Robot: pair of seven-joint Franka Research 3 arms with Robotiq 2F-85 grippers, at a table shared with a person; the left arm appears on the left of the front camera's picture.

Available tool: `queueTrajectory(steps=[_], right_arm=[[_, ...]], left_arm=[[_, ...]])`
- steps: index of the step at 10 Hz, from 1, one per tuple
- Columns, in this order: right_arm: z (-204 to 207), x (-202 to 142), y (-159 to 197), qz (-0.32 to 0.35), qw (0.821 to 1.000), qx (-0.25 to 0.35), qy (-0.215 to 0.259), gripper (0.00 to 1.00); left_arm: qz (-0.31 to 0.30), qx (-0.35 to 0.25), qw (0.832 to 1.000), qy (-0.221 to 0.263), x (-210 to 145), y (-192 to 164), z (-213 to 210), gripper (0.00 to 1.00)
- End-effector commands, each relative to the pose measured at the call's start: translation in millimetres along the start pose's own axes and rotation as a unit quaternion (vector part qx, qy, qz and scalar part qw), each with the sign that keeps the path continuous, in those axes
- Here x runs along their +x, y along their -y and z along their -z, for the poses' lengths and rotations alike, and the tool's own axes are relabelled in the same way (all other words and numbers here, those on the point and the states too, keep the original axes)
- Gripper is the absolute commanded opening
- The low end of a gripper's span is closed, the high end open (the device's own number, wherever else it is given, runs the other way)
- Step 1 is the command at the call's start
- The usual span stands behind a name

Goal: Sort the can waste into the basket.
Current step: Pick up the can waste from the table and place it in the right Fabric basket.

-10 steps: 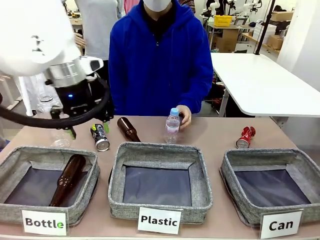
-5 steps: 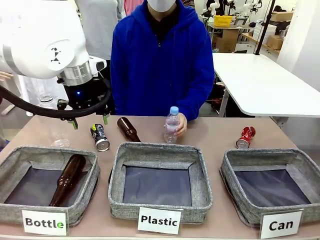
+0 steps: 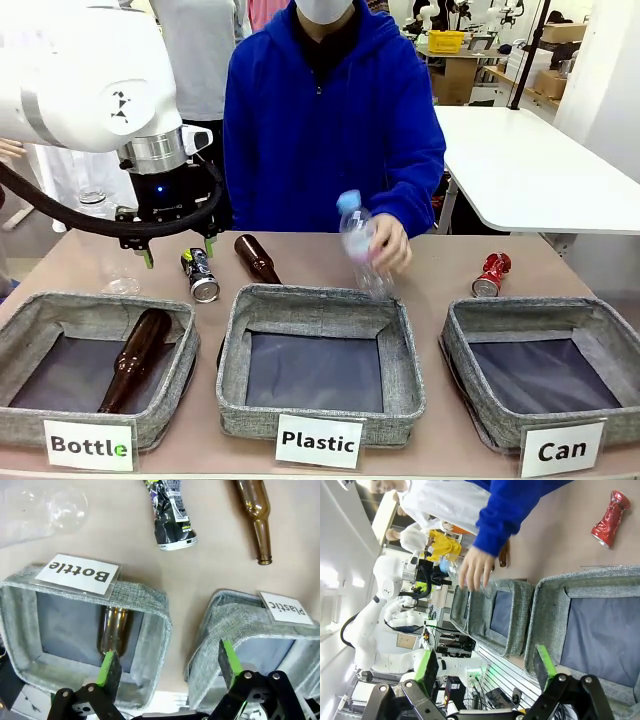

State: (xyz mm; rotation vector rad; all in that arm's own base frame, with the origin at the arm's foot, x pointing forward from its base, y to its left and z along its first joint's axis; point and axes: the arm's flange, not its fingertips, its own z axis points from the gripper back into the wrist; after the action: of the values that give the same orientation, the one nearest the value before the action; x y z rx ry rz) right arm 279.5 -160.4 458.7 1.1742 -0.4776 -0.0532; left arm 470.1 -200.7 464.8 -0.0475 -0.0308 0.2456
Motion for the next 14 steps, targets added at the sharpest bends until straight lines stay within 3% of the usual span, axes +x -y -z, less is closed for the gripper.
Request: queueTrajectory(steps=[1,2,4,7,8,9,10,12,14], right_arm=[[0.6,2.5,-0.2,-0.012,1.0,0.012,0.008,1.0],[0.6,2.5,-0.2,-0.012,1.0,0.012,0.008,1.0],[0.6,2.5,-0.2,-0.012,1.0,0.012,0.008,1.0],[0.6,2.5,-0.2,-0.012,1.0,0.012,0.008,1.0],[0.6,2.5,-0.2,-0.012,1.0,0.012,0.008,1.0],[0.6,2.5,-0.2,-0.012,1.0,0.012,0.008,1.0],[0.6,2.5,-0.2,-0.012,1.0,0.012,0.008,1.0],[0.6,2.5,-0.2,-0.012,1.0,0.012,0.008,1.0],[0.6,2.5,-0.2,-0.012,1.0,0.012,0.008,1.0]], left_arm=[[-0.035,-0.01,0.999,0.01,14.5,1.2,4.6,1.0],[-0.102,-0.041,0.993,0.032,33.2,3.8,10.7,1.0],[-0.174,-0.091,0.976,0.096,52.6,7.5,20.7,1.0],[-0.214,-0.079,0.97,0.084,68.9,12.8,32.2,1.0],[-0.194,-0.039,0.98,-0.005,57.9,18.8,28.9,1.0],[-0.205,-0.099,0.97,0.082,69.7,2.4,33.5,1.0],[-0.203,-0.076,0.975,0.052,63.1,6.5,40.8,1.0],[-0.124,-0.058,0.987,0.081,66.0,6.9,59.5,1.0],[-0.09,-0.037,0.99,0.105,73.9,14.2,74.9,1.0]])
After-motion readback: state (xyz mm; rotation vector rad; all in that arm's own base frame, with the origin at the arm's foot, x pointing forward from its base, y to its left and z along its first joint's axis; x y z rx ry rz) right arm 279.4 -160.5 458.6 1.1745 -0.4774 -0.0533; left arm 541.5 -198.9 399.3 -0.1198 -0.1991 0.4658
